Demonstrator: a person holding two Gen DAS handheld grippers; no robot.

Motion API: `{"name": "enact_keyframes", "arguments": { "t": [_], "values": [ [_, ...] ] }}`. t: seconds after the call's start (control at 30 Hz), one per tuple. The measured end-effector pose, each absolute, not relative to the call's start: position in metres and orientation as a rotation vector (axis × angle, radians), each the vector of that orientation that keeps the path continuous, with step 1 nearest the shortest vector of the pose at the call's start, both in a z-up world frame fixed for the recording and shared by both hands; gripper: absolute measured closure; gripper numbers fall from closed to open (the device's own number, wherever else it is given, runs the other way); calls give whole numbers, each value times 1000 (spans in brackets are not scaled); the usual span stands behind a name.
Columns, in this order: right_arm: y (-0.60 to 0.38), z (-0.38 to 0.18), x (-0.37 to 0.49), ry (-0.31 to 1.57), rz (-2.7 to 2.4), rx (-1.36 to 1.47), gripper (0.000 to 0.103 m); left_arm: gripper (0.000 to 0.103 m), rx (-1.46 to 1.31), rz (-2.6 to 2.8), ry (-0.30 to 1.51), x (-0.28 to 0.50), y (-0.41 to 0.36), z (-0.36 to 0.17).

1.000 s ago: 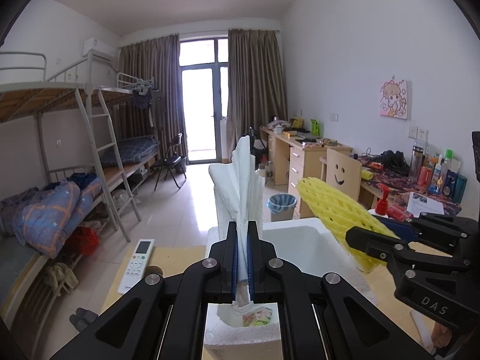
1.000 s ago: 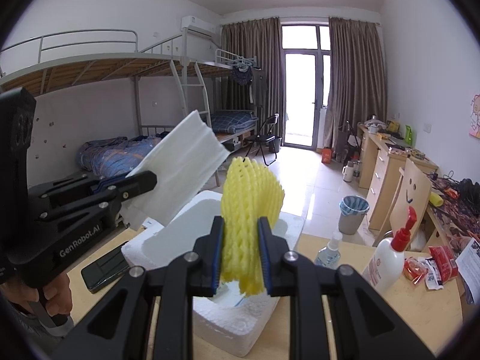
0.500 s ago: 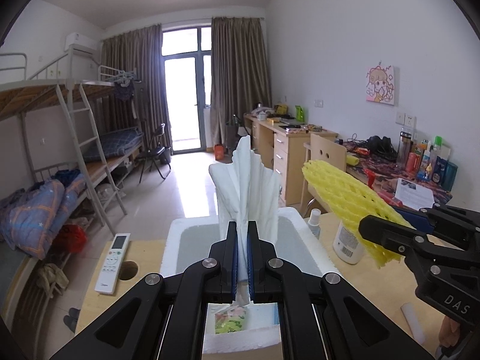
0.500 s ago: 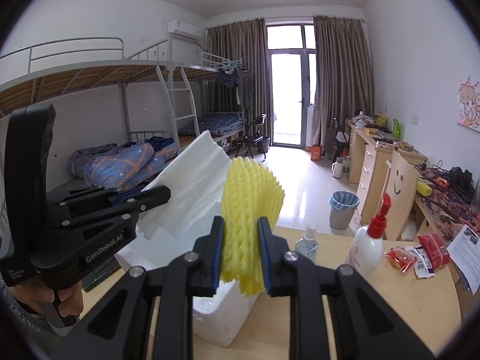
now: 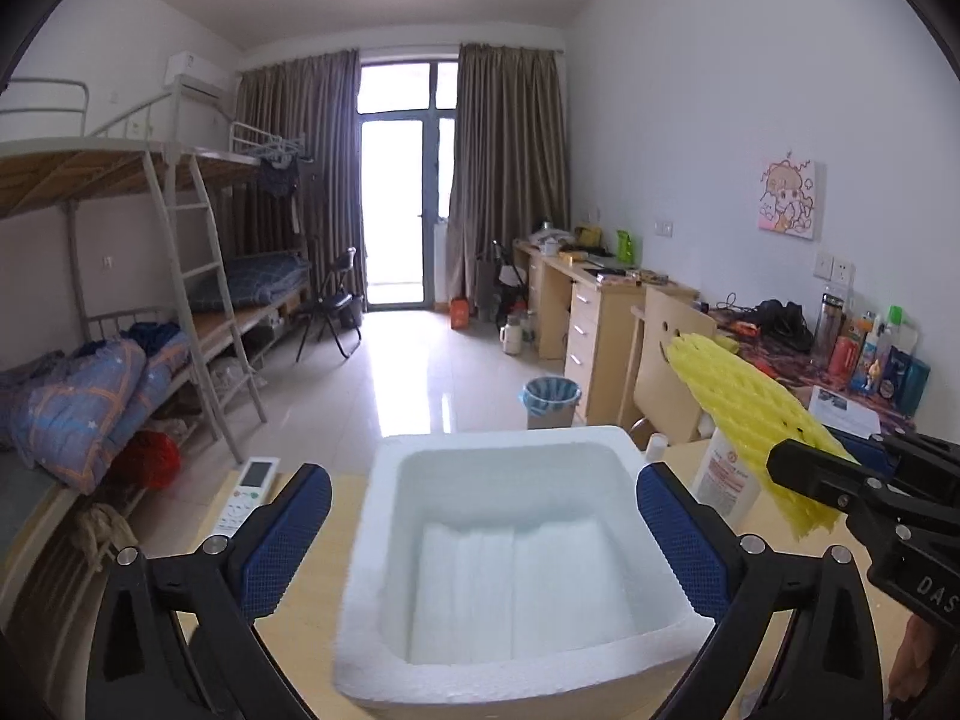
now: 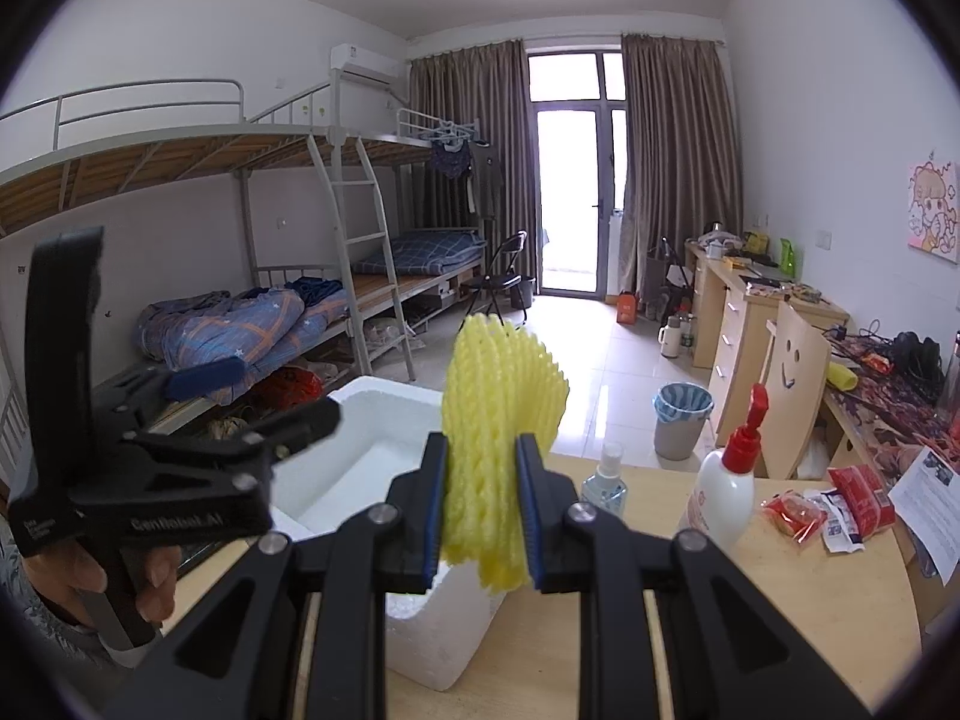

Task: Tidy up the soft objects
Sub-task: 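Open the left tool to drop the paper towels into the foam box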

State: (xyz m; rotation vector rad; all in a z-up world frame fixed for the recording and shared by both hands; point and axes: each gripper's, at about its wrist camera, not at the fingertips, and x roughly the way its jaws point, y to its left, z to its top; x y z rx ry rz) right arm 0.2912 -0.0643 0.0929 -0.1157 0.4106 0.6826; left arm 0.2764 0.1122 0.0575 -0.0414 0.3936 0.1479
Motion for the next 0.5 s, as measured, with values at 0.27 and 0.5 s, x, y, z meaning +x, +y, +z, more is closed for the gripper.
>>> {"name": "enact_keyframes", "arguments": {
  "t": [0.27, 0.5],
  "values": [
    [-54, 91, 292, 417, 694, -128, 77, 1, -38, 196, 375, 267, 120, 58],
    [-40, 90, 294, 421, 715, -137, 77, 1, -31, 231, 352, 252, 130, 61]
  ]
}}
